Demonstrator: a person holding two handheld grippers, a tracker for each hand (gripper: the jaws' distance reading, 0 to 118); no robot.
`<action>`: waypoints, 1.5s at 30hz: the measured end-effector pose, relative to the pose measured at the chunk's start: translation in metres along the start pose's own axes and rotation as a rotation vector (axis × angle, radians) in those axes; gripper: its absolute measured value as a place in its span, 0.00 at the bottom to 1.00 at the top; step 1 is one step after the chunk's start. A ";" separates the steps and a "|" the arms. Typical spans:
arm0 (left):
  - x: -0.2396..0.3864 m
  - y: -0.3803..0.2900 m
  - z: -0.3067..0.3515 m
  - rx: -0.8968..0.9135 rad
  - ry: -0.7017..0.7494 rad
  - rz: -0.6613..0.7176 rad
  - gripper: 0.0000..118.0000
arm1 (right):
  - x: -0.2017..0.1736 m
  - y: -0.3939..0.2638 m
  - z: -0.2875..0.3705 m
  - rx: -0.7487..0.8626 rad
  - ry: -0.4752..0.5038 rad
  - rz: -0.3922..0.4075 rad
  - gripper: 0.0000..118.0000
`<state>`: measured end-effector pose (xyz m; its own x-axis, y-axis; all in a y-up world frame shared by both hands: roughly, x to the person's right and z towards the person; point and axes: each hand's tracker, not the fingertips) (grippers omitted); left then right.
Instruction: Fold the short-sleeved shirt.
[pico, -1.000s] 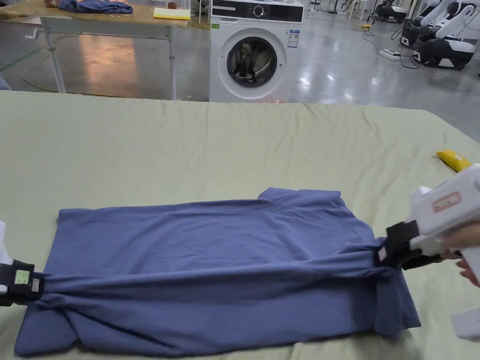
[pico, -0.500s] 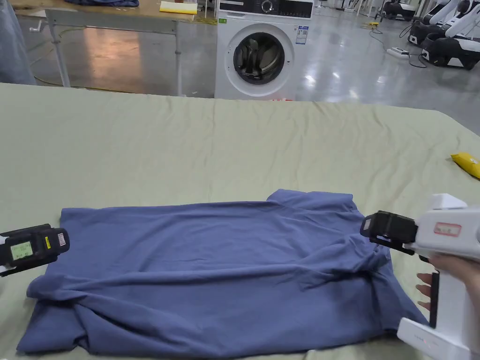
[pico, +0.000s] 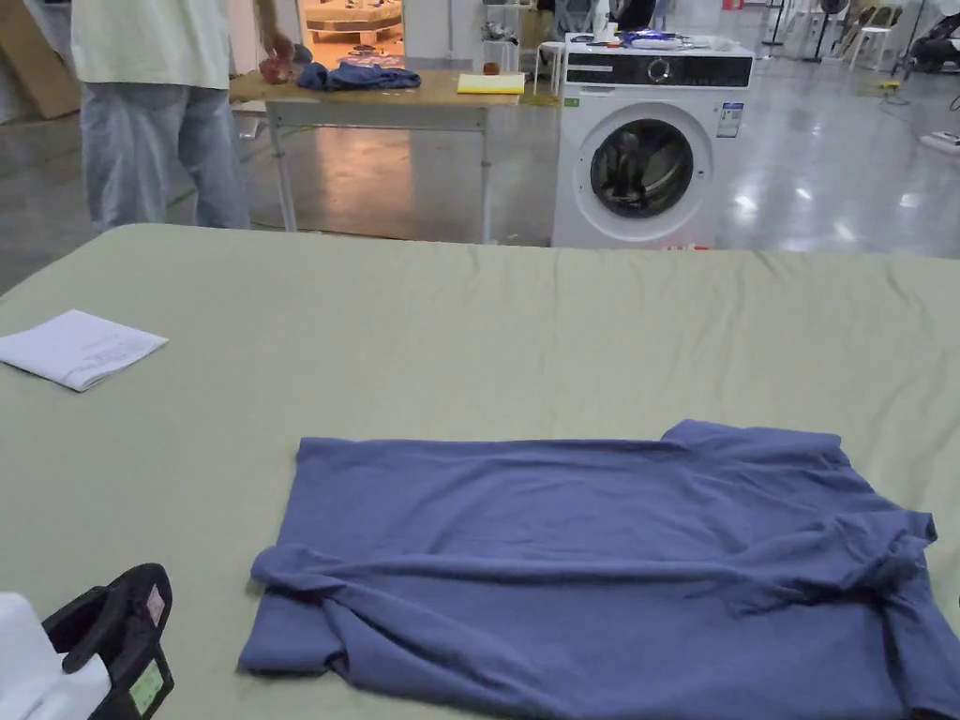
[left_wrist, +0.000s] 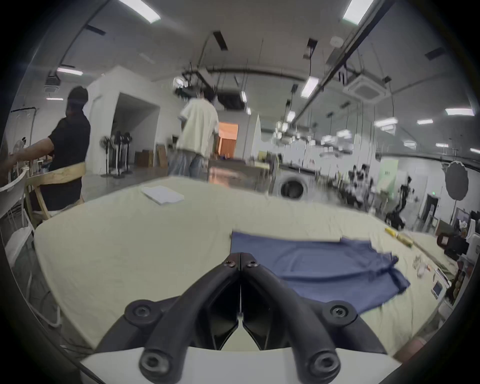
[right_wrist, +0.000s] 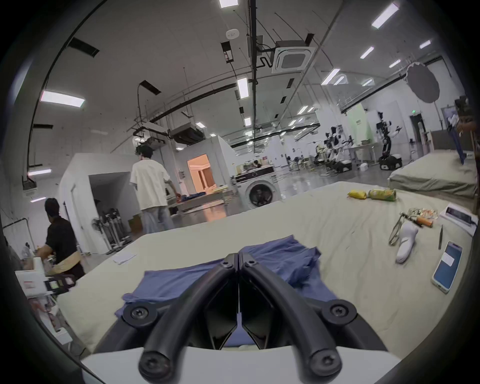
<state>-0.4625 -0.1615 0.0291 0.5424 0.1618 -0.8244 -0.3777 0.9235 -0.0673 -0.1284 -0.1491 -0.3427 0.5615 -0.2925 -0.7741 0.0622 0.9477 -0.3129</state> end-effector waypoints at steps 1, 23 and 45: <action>-0.002 0.007 -0.015 -0.101 0.007 -0.026 0.00 | 0.002 0.000 0.000 -0.023 0.020 0.011 0.00; 0.026 -0.044 -0.162 -0.572 -0.019 -0.260 0.02 | 0.027 -0.006 -0.003 -0.111 0.024 0.040 0.00; 0.011 -0.022 -0.146 -0.600 -0.111 -0.190 0.01 | 0.165 -0.042 -0.185 -0.951 -0.278 0.006 0.64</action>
<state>-0.5571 -0.2310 -0.0606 0.7033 0.0791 -0.7065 -0.6045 0.5896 -0.5357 -0.1910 -0.2611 -0.5593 0.7412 -0.1325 -0.6581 -0.5608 0.4167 -0.7154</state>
